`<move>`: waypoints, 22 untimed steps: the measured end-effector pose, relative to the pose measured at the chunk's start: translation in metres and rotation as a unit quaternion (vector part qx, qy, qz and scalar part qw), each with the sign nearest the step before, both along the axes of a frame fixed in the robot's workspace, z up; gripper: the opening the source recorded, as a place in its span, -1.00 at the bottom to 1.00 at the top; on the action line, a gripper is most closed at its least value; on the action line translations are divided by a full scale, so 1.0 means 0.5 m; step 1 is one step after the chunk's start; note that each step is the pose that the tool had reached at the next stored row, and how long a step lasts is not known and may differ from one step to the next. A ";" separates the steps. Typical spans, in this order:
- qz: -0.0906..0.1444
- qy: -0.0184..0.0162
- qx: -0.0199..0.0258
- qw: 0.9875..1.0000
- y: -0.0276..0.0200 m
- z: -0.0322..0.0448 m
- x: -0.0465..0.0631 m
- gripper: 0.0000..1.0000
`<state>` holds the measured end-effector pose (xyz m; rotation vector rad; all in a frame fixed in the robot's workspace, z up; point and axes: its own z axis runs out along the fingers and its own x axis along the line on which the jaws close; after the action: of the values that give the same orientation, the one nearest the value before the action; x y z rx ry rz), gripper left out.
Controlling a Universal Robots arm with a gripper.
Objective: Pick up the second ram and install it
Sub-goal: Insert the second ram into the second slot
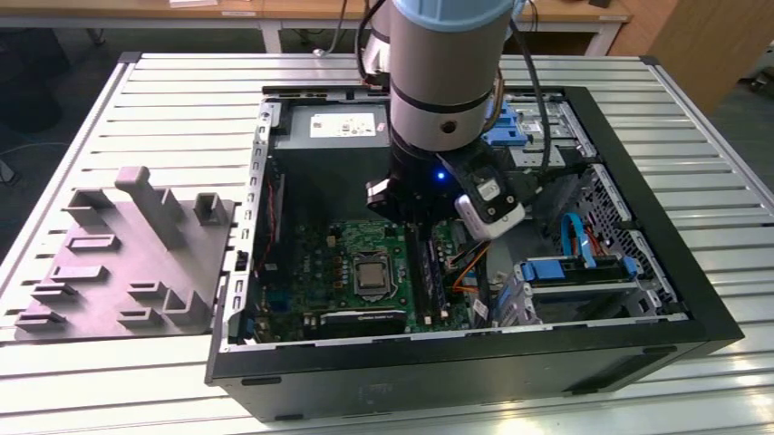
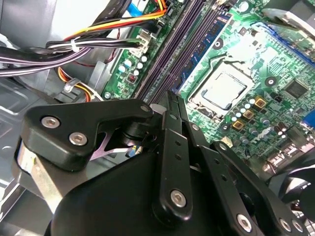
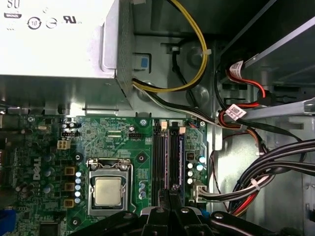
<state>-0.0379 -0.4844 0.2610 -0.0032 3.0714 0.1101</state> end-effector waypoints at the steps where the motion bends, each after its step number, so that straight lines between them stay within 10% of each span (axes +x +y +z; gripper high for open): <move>1: 0.000 0.000 0.000 1.000 0.0001 -0.003 0.000 -0.77; 22: 0.000 0.000 0.000 1.000 0.0010 -0.030 0.000 -0.77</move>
<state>-0.0380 -0.4839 0.2458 -0.0032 3.0715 0.1099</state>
